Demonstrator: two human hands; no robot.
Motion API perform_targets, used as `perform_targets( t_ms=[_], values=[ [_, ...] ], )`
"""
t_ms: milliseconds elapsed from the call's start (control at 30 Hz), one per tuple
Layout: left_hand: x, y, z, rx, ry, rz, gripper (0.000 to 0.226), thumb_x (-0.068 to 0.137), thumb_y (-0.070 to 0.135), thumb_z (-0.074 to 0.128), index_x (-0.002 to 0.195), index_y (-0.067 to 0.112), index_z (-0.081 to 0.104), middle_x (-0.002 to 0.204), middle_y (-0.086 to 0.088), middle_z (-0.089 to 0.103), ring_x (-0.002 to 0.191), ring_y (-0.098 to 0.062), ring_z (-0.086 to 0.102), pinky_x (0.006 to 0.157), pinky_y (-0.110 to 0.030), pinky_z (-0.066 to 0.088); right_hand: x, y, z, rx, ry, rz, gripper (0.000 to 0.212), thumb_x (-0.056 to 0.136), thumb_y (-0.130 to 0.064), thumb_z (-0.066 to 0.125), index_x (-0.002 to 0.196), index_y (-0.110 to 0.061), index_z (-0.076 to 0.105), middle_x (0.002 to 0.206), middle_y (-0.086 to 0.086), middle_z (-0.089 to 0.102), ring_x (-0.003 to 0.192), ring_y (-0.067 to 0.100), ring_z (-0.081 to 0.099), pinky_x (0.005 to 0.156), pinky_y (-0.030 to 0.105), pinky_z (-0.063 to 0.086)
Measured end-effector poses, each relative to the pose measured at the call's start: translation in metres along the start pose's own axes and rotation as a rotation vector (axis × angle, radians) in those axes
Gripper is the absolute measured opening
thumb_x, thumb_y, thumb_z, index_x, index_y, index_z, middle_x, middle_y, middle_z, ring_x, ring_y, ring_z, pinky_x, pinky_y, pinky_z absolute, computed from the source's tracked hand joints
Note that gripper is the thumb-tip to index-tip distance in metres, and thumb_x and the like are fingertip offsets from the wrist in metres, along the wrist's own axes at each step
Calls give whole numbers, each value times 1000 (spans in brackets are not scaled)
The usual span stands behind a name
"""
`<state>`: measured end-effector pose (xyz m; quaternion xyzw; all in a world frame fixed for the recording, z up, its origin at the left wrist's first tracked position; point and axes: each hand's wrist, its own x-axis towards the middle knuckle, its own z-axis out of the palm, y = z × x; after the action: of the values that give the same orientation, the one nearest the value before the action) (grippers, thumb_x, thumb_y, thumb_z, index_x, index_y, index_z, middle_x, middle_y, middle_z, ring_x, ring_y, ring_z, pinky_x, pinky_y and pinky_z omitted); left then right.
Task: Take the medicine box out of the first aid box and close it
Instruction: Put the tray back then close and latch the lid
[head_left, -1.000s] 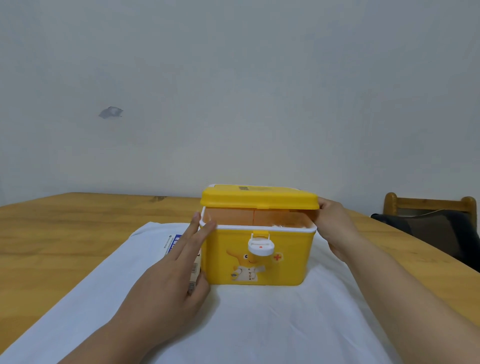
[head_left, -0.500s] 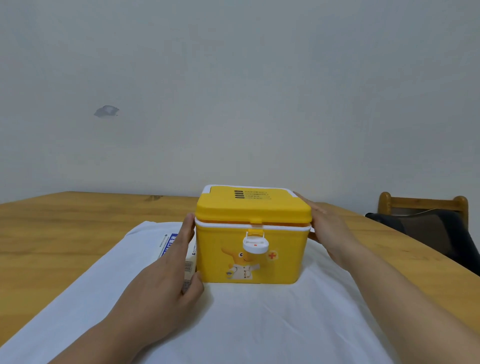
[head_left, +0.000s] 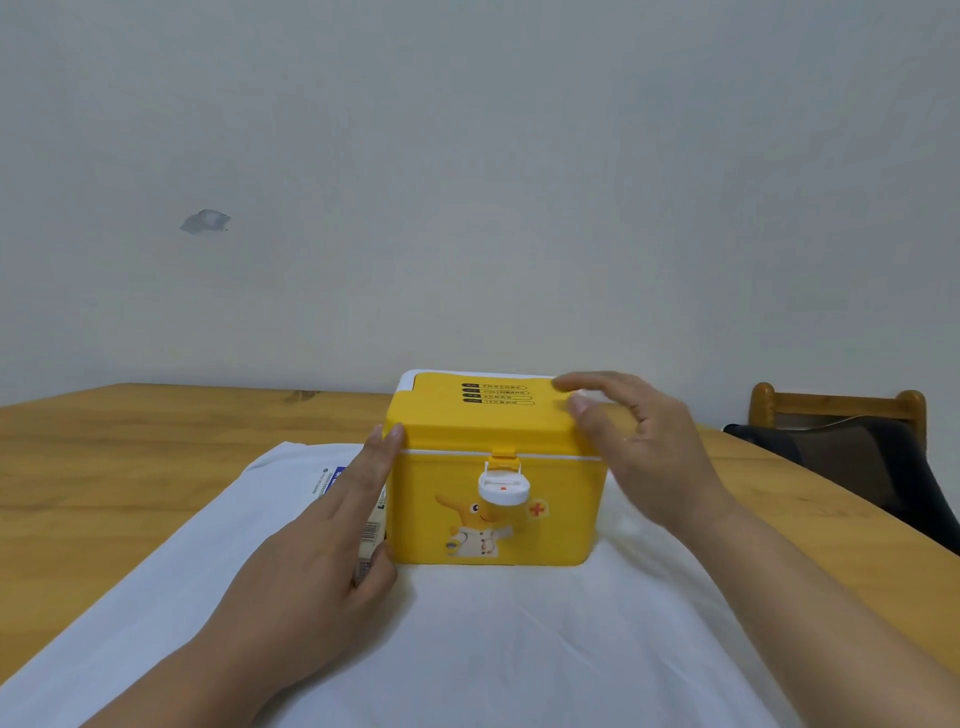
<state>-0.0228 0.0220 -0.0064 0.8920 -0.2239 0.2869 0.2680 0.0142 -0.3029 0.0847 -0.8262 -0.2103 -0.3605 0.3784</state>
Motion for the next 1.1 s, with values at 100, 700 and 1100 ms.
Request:
perform_targets(
  t_ms=[100, 700, 1100],
  values=[
    [2, 3, -5, 43, -18, -9, 116, 89, 20, 77, 169, 51, -1, 167, 15, 43, 81, 16, 60, 53, -42, 61, -7, -14, 8, -201, -170, -276, 47, 89, -59, 75, 123, -26, 80, 127, -14, 76, 124, 3, 66, 106, 30, 51],
    [3, -3, 0, -17, 8, -12, 113, 90, 22, 77, 173, 37, 0, 159, 15, 44, 97, 7, 60, 64, -40, 62, -12, -22, 35, -194, -62, -151, 32, 93, -57, 73, 114, -33, 73, 113, -21, 72, 106, 3, 63, 95, 37, 52],
    [2, 0, 0, -61, 4, -6, 110, 95, 34, 68, 165, 56, -15, 159, 33, 32, 86, -1, 62, 73, -25, 51, -7, -23, 30, -175, -129, -148, 39, 91, -59, 74, 125, -39, 71, 120, -23, 69, 113, -3, 60, 99, 32, 52]
  ],
)
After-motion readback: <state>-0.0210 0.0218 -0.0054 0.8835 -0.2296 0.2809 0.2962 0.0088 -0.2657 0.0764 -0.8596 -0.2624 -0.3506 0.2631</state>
